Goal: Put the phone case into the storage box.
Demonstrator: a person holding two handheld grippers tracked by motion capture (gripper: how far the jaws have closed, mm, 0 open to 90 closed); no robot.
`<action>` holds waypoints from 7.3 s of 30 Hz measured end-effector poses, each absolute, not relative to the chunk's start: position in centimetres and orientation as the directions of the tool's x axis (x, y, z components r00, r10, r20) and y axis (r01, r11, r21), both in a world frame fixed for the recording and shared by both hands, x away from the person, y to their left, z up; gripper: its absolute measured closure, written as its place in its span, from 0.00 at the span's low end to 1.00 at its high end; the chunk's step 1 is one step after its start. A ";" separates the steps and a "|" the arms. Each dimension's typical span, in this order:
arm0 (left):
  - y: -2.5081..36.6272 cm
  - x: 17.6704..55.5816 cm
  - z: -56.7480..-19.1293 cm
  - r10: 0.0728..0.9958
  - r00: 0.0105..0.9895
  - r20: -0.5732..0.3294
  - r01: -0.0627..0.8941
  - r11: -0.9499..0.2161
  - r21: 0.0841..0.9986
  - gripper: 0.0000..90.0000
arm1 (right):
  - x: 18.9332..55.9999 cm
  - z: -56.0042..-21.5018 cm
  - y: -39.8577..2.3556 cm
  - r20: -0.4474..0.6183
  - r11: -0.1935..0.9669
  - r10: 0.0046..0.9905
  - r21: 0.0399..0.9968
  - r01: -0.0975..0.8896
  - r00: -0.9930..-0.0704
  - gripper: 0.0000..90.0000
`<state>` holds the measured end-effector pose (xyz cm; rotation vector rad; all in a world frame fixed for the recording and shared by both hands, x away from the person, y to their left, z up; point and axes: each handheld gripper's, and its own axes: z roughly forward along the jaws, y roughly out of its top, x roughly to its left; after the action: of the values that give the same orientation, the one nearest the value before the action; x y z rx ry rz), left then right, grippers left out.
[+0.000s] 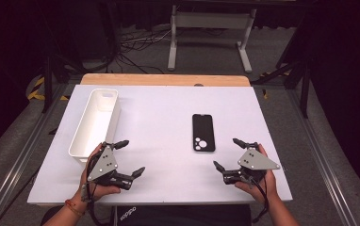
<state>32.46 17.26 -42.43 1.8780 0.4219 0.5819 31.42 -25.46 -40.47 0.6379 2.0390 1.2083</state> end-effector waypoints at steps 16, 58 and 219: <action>17.3 32.3 -42.5 0.529 0.826 0.193 0.024 -0.375 0.927 0.05 | 32.0 -40.5 -25.8 -0.271 0.438 0.712 0.892 0.108 -0.648 0.12; 16.9 32.6 -43.2 0.488 0.855 0.176 0.039 -0.399 0.916 0.05 | 45.5 -42.2 -25.6 -0.110 0.383 0.854 0.795 0.471 -0.509 1.00; 16.7 33.1 -43.6 0.468 0.876 0.119 0.106 -0.427 0.898 0.07 | 37.9 -41.0 -20.6 0.003 0.482 0.691 0.744 0.464 -0.723 0.79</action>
<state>33.08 16.74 -43.58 1.9911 0.4196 0.4307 37.91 -20.60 -40.97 0.9781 2.4349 1.0869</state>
